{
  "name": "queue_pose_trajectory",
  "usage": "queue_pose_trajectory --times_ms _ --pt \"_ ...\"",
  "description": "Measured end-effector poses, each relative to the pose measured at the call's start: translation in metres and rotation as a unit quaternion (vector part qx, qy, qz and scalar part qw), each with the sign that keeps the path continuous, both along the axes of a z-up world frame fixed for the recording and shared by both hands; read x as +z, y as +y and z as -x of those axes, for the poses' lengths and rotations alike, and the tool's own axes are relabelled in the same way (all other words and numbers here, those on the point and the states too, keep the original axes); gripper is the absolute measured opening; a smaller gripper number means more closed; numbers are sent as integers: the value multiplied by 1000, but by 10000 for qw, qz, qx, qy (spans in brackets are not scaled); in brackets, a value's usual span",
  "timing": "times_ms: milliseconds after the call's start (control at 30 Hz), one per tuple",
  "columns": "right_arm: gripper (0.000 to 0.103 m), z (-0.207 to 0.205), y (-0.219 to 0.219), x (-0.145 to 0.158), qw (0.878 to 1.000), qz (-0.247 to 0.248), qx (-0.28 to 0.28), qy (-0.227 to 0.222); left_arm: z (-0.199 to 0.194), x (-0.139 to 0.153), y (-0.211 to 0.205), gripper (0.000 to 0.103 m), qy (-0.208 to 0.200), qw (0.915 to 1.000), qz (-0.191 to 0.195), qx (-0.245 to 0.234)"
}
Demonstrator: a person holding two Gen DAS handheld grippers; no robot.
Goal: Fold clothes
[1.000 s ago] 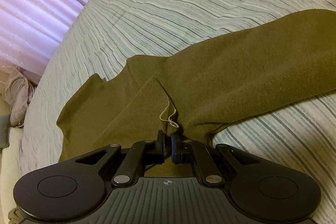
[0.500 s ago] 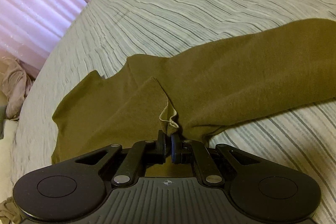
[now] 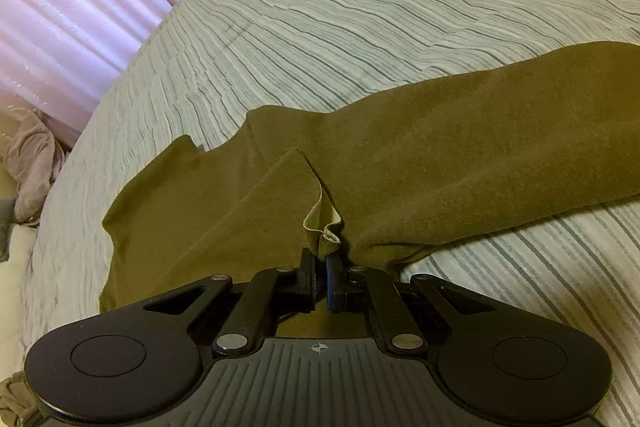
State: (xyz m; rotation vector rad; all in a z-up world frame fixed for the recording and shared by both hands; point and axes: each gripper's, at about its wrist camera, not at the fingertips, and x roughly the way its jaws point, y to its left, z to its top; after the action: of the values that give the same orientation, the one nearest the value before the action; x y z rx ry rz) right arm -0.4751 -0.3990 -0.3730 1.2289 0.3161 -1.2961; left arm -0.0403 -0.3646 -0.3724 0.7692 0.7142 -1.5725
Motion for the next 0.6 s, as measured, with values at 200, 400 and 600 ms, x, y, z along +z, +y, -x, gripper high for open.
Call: queue_pose_trajectory --times_ms 200,400,600 --pt "17 -6 2 18 9979 187 124 609 6 -4 -1 15 -47 9990 -18 434" --pt "37 -9 14 36 9925 750 63 967 26 4 8 15 -85 9994 307 99" --pt "36 8 7 7 9997 -21 82 226 39 -24 1 16 -233 9980 -257 526"
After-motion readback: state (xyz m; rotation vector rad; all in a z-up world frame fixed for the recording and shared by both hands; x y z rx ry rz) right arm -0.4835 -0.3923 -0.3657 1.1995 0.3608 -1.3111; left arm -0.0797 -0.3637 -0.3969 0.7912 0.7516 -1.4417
